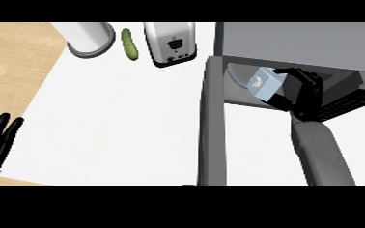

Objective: Pick up the milk, place it into the microwave and close the microwave

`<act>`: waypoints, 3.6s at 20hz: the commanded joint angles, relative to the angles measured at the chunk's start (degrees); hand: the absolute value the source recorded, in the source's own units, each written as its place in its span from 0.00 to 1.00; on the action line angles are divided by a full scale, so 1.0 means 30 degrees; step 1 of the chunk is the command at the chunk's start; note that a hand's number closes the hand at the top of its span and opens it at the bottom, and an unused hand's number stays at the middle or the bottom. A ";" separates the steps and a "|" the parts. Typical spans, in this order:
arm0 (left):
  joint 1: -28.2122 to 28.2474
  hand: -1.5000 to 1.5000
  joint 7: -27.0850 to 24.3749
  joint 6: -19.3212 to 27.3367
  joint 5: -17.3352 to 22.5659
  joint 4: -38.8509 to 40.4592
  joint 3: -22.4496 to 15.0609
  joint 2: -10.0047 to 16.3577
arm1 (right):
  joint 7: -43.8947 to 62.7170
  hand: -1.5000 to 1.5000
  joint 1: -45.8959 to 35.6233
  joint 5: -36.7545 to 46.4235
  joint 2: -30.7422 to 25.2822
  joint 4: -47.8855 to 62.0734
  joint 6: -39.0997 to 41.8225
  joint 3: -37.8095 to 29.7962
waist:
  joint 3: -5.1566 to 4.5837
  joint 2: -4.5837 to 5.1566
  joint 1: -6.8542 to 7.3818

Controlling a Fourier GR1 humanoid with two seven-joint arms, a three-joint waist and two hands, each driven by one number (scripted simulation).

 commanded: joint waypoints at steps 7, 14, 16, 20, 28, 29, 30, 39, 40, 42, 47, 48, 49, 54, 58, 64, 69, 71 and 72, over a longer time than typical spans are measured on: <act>-0.0628 0.00 0.0219 -0.0170 -0.0688 0.0086 -0.0820 0.0112 | 0.3940 0.00 -0.1810 0.1054 0.0381 0.2887 -0.1112 -0.0611 | -0.0046 0.1283 0.1647; -0.1146 0.00 0.0345 -0.0213 -0.1260 0.0370 -0.1517 0.0042 | 0.4422 0.00 -0.1946 0.0662 0.1101 0.3176 -0.0160 -0.0227 | -0.0039 0.1169 0.1645; -0.1283 0.00 0.0240 -0.0029 -0.1413 0.0144 -0.1657 -0.0177 | 0.4555 0.00 -0.2167 0.0428 0.1159 0.3432 -0.0201 -0.0469 | -0.0017 0.1119 0.1664; -0.1568 0.00 0.0444 0.0046 -0.1817 0.0257 -0.1994 -0.0168 | 0.4744 0.00 -0.2461 0.0440 0.1066 0.3769 -0.0124 -0.0585 | -0.0015 0.1076 0.1332; -0.1707 0.00 0.0510 0.0381 -0.2380 0.0377 -0.2543 -0.0644 | 0.5462 0.00 -0.3416 0.0614 0.0773 0.5146 0.0096 -0.0945 | -0.0009 0.0878 0.0800; -0.1667 0.00 0.0540 0.0381 -0.2468 0.0441 -0.2598 -0.0657 | 0.5644 0.00 -0.3768 0.0876 0.0559 0.5263 0.0015 -0.0866 | -0.0035 0.0856 0.0820; -0.1542 0.00 0.0580 0.0371 -0.2621 0.0417 -0.2686 -0.0671 | 0.5594 0.00 -0.3621 0.0832 0.0695 0.5604 -0.0001 -0.0941 | -0.0013 0.0831 0.0706; -0.2202 0.00 0.0342 0.0847 -0.3367 0.0812 -0.3203 -0.1228 | 0.7401 0.00 -0.6667 0.0300 0.0172 0.8316 0.1820 -0.1276 | 0.0022 0.0784 0.0037; -0.1621 0.00 0.0113 0.0992 -0.4024 0.0581 -0.3756 -0.1739 | 0.7231 0.00 -0.6837 0.0301 0.0052 0.9117 0.1793 -0.1453 | 0.0044 0.0737 0.0013; -0.1588 0.00 0.0618 0.1186 -0.4055 -0.0040 -0.3926 -0.1737 | 0.7922 0.00 -0.8082 -0.0004 -0.0862 1.0296 0.2893 -0.1865 | 0.0056 0.0560 -0.0414; -0.1086 0.00 -0.0457 0.0819 -0.4700 0.0916 -0.4316 -0.1835 | 0.6178 0.00 -0.8700 -0.0278 -0.0024 1.2826 0.2852 -0.2445 | 0.0040 0.0567 -0.0762; -0.1418 0.00 -0.0401 0.0735 -0.4499 0.1395 -0.4083 -0.1626 | 0.6157 0.00 -0.8867 -0.0234 -0.0045 1.3323 0.3550 -0.2332 | 0.0024 0.0451 -0.1114; -0.1649 0.00 -0.0015 0.1582 -0.5043 0.1247 -0.5058 -0.1893 | 0.6112 0.00 -0.9083 -0.0651 -0.0962 1.3354 0.4904 -0.2694 | 0.0037 0.0427 -0.1315; -0.0835 0.00 -0.0018 0.1164 -0.5279 0.1201 -0.6652 -0.1900 | 0.4338 0.00 -0.8907 -0.1197 0.0422 1.4402 0.5724 -0.3145 | 0.0025 0.0254 -0.1509; -0.1906 0.00 0.0401 0.0503 -0.5332 0.1848 -0.6731 -0.1832 | 0.2183 0.00 -0.7347 -0.1478 0.0160 1.4816 0.7435 -0.3372 | 0.0020 0.0168 -0.1902; -0.3151 1.00 -0.0866 -0.1462 -0.5792 0.4744 -0.6580 -0.0329 | 0.1741 0.00 -0.6014 -0.1523 0.1192 1.3861 0.7328 -0.2884 | -0.0026 -0.0081 -0.2487; -0.2966 1.00 -0.1714 -0.0658 -0.8364 0.5701 -0.8591 -0.1374 | 0.1652 0.00 -0.3205 -0.1270 0.2089 1.0583 0.7880 -0.1478 | -0.0053 -0.0290 -0.2937; -0.4433 1.00 -0.1265 -0.0694 -0.8220 0.7199 -0.8213 -0.1284 | 0.1990 0.00 -0.1916 -0.1363 0.1988 0.9118 0.8887 -0.1025 | -0.0061 -0.0315 -0.3132; -0.4151 1.00 0.0487 -0.0385 -0.7604 0.5366 -0.8259 -0.1454 | 0.3751 0.00 -0.1380 -0.1748 0.1662 0.7298 0.9022 -0.0937 | -0.0062 -0.0373 -0.3126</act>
